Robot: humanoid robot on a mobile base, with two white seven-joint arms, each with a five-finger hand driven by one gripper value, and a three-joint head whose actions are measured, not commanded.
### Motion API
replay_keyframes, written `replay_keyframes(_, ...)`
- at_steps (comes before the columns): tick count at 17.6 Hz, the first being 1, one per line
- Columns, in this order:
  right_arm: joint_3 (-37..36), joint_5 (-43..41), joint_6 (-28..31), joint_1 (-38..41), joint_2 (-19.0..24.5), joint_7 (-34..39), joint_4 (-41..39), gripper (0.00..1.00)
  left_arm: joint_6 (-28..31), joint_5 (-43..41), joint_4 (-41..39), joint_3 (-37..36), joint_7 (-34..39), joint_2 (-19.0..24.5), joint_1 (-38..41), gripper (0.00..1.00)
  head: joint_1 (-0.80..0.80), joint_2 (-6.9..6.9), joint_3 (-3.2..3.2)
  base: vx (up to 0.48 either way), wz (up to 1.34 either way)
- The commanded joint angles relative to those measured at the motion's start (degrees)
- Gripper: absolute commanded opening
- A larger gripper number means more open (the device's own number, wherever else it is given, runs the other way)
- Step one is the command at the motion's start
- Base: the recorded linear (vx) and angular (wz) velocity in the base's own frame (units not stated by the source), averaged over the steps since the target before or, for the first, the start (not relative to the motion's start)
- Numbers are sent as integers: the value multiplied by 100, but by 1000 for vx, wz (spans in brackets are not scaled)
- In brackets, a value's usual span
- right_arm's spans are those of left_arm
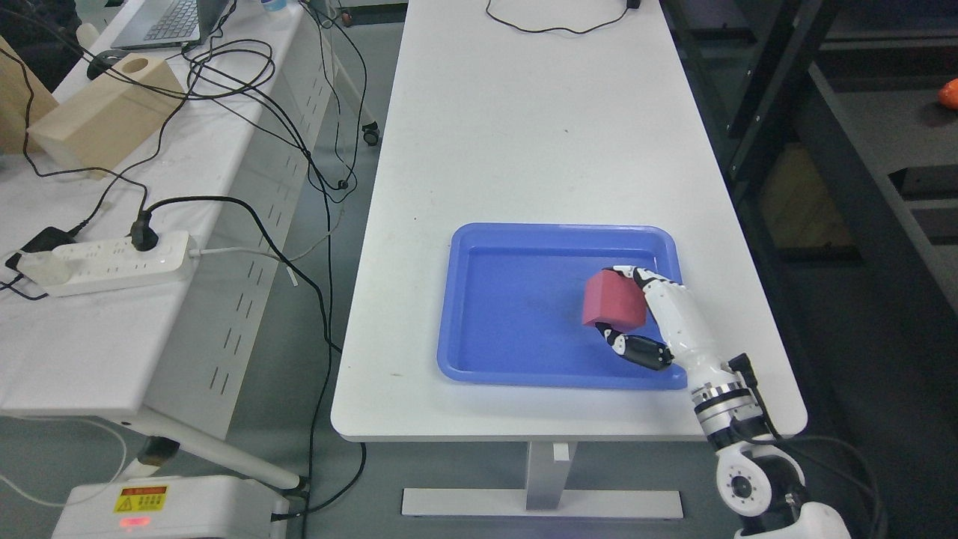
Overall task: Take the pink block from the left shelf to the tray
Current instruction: 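Lower the pink block into the blue tray and open the right hand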
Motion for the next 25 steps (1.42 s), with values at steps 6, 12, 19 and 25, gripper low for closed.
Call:
replay_keyframes(6, 361, 98, 666, 307, -100, 328, -1, 39, 2, 0, -100, 0, 0, 100, 114, 100, 0, 0, 0, 51, 0)
replay_keyframes(12, 186, -1033, 720, 351, -100, 293, -18, 82, 2, 0, -100, 0, 0, 100, 114, 100, 0, 0, 0, 16, 22)
replay_keyframes(19, -412, -2854, 589, 289, -100, 328, -18, 99, 2, 0, -100, 0, 0, 100, 114, 100, 0, 0, 0, 0, -2)
replay_keyframes(25, -728, -4348, 1, 263, -100, 302, -18, 99, 2, 0, -100, 0, 0, 100, 114, 100, 0, 0, 0, 0, 0)
